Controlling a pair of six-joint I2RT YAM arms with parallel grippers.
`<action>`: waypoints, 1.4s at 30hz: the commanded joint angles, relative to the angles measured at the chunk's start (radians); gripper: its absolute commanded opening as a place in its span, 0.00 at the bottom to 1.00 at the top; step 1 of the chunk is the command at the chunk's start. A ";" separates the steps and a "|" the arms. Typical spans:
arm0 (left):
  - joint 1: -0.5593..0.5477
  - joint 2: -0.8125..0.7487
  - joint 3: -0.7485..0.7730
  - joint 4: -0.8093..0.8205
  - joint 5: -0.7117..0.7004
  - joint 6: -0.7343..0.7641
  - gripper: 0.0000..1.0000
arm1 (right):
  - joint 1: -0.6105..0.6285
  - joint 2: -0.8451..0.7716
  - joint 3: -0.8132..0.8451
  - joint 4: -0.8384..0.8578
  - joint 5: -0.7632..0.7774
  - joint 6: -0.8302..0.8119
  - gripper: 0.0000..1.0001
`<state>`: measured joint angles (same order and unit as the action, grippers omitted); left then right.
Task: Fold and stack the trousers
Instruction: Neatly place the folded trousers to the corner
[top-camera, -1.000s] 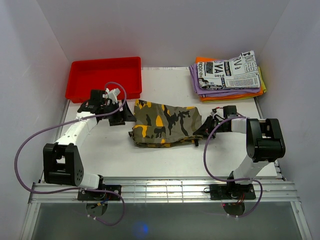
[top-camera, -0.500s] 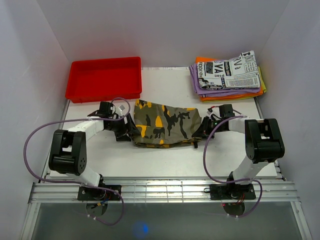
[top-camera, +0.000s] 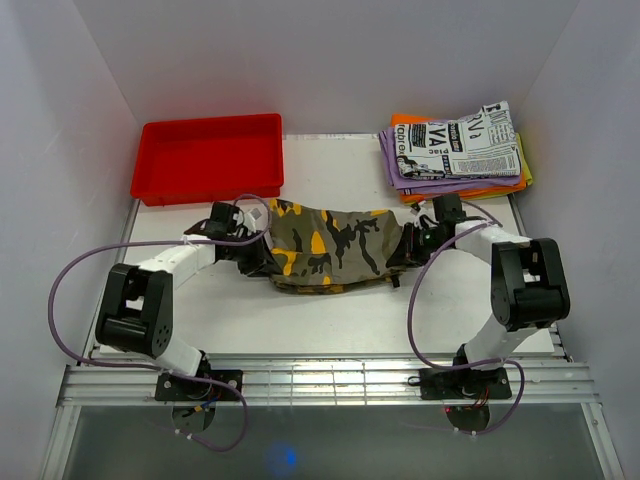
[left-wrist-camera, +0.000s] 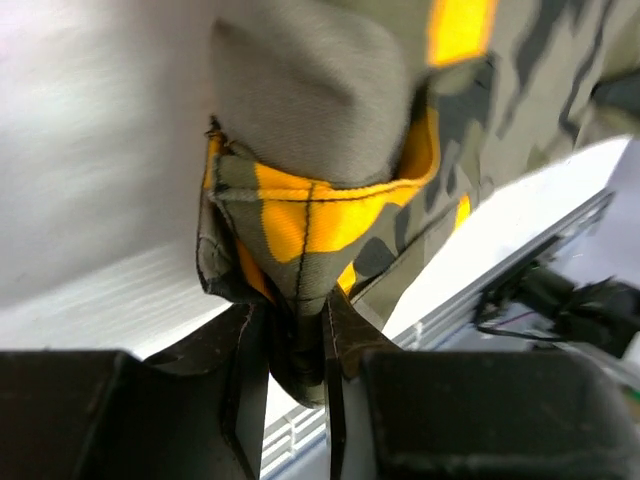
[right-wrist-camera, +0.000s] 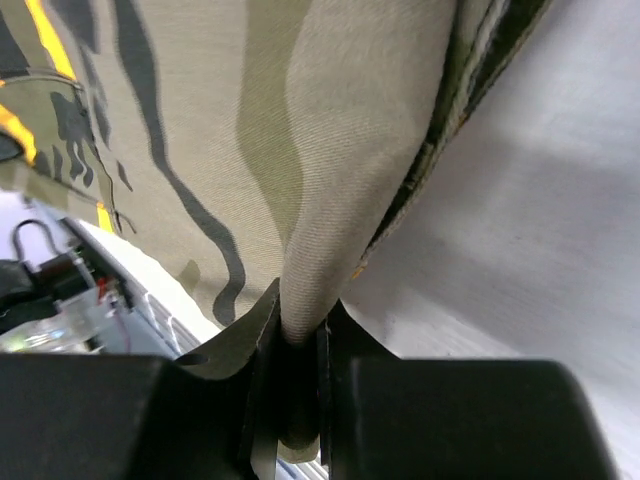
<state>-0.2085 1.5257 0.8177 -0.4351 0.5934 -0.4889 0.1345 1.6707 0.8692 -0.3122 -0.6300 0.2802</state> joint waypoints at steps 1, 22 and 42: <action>-0.101 -0.113 0.118 0.019 -0.113 0.099 0.00 | -0.006 -0.104 0.140 -0.071 0.176 -0.119 0.08; -0.367 0.207 0.770 0.455 -0.231 0.233 0.00 | -0.168 -0.189 0.669 0.043 0.598 -0.570 0.08; -0.456 1.166 1.613 1.038 -0.306 0.315 0.00 | -0.332 0.040 0.481 0.904 0.987 -0.831 0.08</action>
<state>-0.6842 2.6831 2.3394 0.4274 0.3370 -0.2337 -0.1841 1.7386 1.3899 0.2592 0.2035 -0.4549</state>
